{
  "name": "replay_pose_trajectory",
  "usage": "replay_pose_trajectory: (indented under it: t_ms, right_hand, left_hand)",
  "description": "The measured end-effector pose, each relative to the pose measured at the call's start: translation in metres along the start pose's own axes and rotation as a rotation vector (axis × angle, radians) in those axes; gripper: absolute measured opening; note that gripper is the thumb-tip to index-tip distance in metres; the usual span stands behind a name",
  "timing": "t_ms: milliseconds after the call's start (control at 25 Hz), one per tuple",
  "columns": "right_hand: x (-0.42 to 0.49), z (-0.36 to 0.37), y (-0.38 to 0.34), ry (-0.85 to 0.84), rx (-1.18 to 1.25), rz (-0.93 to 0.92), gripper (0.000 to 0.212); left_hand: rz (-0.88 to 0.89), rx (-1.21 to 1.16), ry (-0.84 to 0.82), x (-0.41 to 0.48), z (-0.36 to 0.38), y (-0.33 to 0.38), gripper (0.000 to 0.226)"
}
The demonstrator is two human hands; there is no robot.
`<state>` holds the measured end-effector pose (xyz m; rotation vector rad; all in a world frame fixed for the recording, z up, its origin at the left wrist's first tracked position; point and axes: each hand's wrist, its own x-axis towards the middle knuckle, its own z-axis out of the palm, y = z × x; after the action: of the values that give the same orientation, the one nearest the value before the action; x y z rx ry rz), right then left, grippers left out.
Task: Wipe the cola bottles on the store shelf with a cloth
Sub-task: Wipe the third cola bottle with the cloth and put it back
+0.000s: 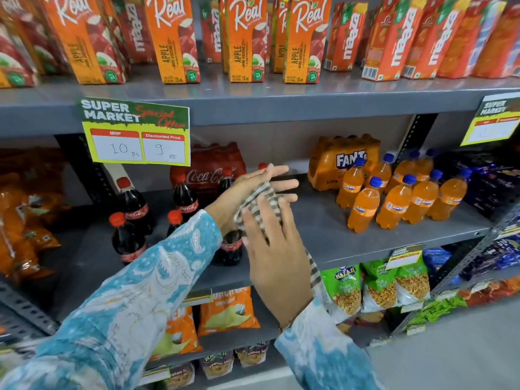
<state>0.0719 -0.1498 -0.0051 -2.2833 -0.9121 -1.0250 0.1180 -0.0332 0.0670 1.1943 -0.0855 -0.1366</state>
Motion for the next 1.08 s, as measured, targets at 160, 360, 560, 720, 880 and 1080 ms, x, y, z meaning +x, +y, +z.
replay_pose_trajectory:
  t_ms: [160, 360, 560, 720, 880, 1080]
  right_hand:
    - [-0.04, 0.006, -0.001, 0.022, 0.052, -0.122, 0.047]
    - [-0.018, -0.018, -0.004, 0.184, 0.701, 0.251, 0.042]
    - [0.016, -0.018, 0.001, 0.019, 0.563, 0.099, 0.067]
    - [0.006, -0.006, 0.002, 0.119, 0.482, 0.144, 0.063]
    - [0.004, 0.001, -0.003, 0.165, 0.313, 0.121, 0.064]
    - [-0.003, 0.004, -0.008, 0.136, 0.306, 0.055, 0.04]
  left_hand:
    - [0.064, 0.097, 0.012, -0.005, -0.006, 0.007, 0.027]
    - [0.102, 0.065, -0.186, -0.016, -0.006, 0.022, 0.051]
    - [0.19, 0.051, -0.231, -0.013, 0.003, 0.024, 0.05]
    - [0.174, 0.07, 0.034, -0.015, 0.009, 0.013, 0.018]
    - [0.125, 0.145, 0.212, -0.021, 0.016, 0.001, 0.016]
    - [0.122, 0.009, 0.206, -0.029, 0.009, 0.004, 0.032]
